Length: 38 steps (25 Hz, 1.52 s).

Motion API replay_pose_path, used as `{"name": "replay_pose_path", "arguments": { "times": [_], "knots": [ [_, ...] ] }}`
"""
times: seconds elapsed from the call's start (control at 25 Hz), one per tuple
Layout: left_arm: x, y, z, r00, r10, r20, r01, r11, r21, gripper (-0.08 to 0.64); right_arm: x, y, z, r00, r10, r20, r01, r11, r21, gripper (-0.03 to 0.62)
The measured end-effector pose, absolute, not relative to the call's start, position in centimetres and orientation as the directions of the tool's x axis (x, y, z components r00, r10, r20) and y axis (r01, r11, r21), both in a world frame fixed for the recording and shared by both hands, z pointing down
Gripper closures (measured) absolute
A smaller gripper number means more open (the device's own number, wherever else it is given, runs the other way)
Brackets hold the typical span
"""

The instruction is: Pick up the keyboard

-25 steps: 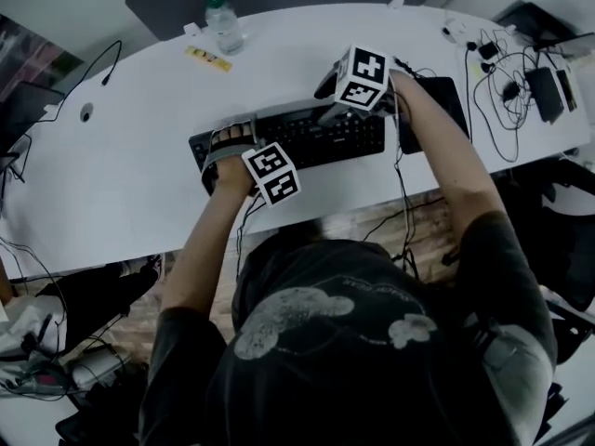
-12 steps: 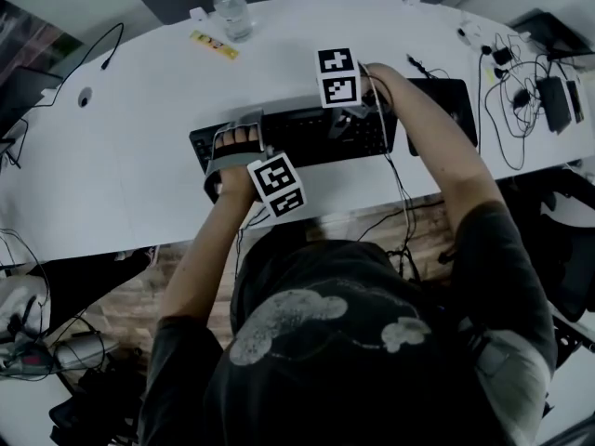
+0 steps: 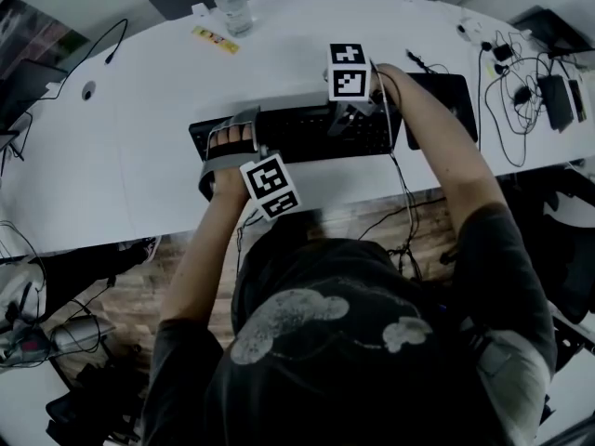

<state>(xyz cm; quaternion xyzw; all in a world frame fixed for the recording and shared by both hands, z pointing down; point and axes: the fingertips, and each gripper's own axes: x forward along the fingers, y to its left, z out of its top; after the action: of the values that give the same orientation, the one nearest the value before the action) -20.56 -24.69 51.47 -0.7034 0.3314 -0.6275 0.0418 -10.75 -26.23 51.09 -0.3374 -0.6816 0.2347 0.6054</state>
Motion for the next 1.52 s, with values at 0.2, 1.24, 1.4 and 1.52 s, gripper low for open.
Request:
{"name": "replay_pose_path", "arguments": {
  "times": [0.2, 1.24, 1.4, 1.52],
  "knots": [
    [-20.5, -24.4, 49.9, -0.013, -0.582, 0.813, -0.485, -0.708, -0.514, -0.025, -9.5, -25.5, 50.3, -0.163, 0.723, 0.671, 0.138, 0.690, -0.711, 0.537],
    [-13.5, -13.7, 42.6, 0.143, -0.766, 0.626, -0.959, -0.265, -0.106, -0.020, -0.3, -18.9, 43.6, -0.884, 0.246, 0.397, -0.099, 0.731, -0.675, 0.535],
    [-12.0, -11.2, 42.3, 0.170, -0.776, 0.608, -0.966, -0.253, -0.053, -0.003, 0.4, -16.5, 42.7, -0.923, 0.156, 0.353, -0.148, 0.701, -0.698, 0.535],
    [-11.1, -9.3, 41.8, 0.169, -0.788, 0.592, -0.971, -0.237, -0.040, 0.053, 1.4, -14.8, 42.3, -0.933, 0.084, 0.349, -0.196, 0.694, -0.693, 0.535]
  ]
}}
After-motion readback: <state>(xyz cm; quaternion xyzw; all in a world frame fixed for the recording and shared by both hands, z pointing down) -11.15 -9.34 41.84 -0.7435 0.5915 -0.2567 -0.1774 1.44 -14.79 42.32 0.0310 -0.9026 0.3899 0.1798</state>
